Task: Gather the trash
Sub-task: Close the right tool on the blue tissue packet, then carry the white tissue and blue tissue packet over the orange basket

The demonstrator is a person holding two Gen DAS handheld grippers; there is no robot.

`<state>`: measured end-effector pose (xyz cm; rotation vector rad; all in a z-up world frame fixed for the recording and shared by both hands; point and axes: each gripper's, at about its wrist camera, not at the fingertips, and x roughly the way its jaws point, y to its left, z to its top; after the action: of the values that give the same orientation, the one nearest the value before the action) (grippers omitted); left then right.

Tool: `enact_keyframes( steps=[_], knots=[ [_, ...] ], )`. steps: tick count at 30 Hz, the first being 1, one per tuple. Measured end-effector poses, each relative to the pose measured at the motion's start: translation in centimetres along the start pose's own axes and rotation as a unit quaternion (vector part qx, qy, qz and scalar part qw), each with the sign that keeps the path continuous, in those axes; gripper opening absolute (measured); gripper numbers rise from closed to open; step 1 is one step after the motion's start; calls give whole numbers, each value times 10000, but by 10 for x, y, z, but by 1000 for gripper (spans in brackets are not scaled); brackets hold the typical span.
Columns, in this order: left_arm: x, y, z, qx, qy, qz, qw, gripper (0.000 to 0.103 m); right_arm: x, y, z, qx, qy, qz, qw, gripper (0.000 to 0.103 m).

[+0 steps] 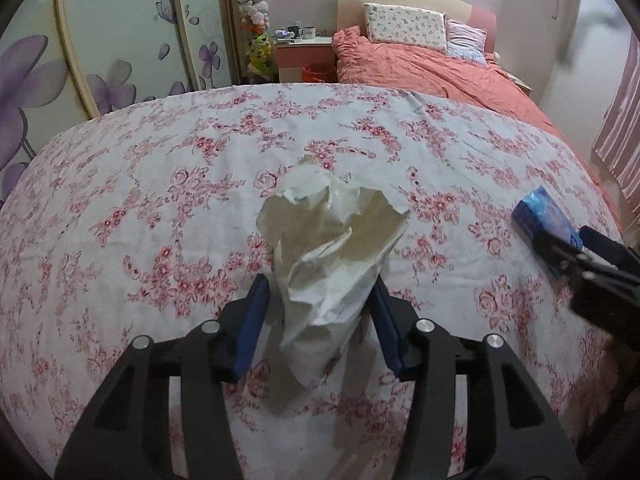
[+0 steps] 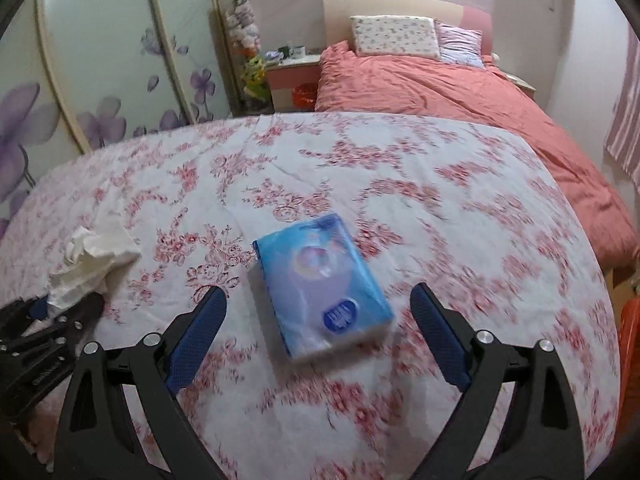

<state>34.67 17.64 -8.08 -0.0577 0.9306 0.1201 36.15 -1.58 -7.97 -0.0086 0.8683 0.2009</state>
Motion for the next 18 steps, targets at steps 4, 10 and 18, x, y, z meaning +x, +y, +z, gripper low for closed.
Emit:
enact_keyframes(
  steps=[4,10,18],
  knots=[
    [2,-3,3,1,-50,26,10000,47,2,-2,-1,6,130,-29,9999,59],
    [1,-3,1,-78,-122,-43,9999,44,-12,-14,-15,61,128,18,9999,55],
    [-22,-16,-2,9,-291,-145,9995,43,-42,-36,-27,330,-39,2,9994,54]
  ],
)
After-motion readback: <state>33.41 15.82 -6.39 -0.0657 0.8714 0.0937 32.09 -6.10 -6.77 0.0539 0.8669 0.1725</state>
